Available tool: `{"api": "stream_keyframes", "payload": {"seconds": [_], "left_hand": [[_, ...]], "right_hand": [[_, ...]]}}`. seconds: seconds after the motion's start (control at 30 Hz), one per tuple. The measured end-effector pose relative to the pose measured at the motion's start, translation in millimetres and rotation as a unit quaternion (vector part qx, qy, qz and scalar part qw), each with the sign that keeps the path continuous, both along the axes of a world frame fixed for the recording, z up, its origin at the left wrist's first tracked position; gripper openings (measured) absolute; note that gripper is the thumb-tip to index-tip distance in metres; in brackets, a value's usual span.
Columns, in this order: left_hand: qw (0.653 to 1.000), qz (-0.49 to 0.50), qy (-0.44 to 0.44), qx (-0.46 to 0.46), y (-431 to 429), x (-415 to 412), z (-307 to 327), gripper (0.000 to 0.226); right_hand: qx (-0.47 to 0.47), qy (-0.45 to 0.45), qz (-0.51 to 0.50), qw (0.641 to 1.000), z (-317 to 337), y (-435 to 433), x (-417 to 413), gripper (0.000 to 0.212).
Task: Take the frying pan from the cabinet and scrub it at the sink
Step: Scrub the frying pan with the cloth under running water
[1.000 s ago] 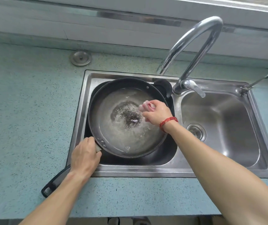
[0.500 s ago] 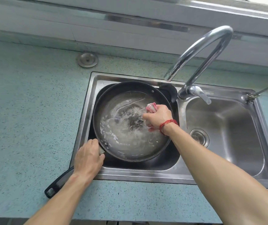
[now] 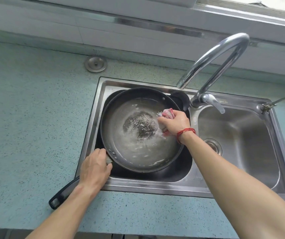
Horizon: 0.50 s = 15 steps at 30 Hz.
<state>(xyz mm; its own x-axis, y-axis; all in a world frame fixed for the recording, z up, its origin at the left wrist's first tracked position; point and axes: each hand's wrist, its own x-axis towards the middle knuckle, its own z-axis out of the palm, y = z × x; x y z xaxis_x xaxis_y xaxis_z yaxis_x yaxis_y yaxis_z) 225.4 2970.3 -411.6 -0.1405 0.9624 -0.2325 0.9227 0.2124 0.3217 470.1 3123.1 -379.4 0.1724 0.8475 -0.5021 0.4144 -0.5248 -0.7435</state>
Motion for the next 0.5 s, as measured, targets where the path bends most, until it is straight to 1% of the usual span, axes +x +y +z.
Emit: {"api": "stream_keyframes", "payload": {"seconds": [0.13, 0.2, 0.3, 0.33, 0.37, 0.43, 0.5], "left_hand": [[1.000, 0.003, -0.012, -0.003, -3, -1, 5, 0.024], [1.000, 0.005, -0.026, -0.003, -5, -1, 8, 0.023], [0.999, 0.005, -0.037, 0.001, -7, -1, 15, 0.021], [0.999, 0.004, -0.039, 0.004, -8, 0, 17, 0.021], [0.999, 0.005, -0.040, 0.005, -9, 0, 20, 0.023], [0.999, 0.010, -0.038, 0.003, -9, -1, 25, 0.035], [0.999, 0.022, -0.041, -0.002, -8, -1, 31, 0.046]], "right_hand": [[-0.025, 0.072, 0.007, 0.997, -2, -5, -5, 0.017], [-0.021, 0.081, 0.002, 0.996, 0, -8, -6, 0.016], [-0.024, 0.079, 0.023, 0.996, 4, -11, -7, 0.027], [-0.030, 0.084, 0.032, 0.996, 6, -13, -7, 0.026], [-0.038, 0.088, 0.036, 0.995, 9, -15, -7, 0.023], [-0.054, 0.111, 0.041, 0.992, 16, -19, -8, 0.020], [-0.058, 0.161, 0.038, 0.984, 23, -24, -11, 0.018]]}}
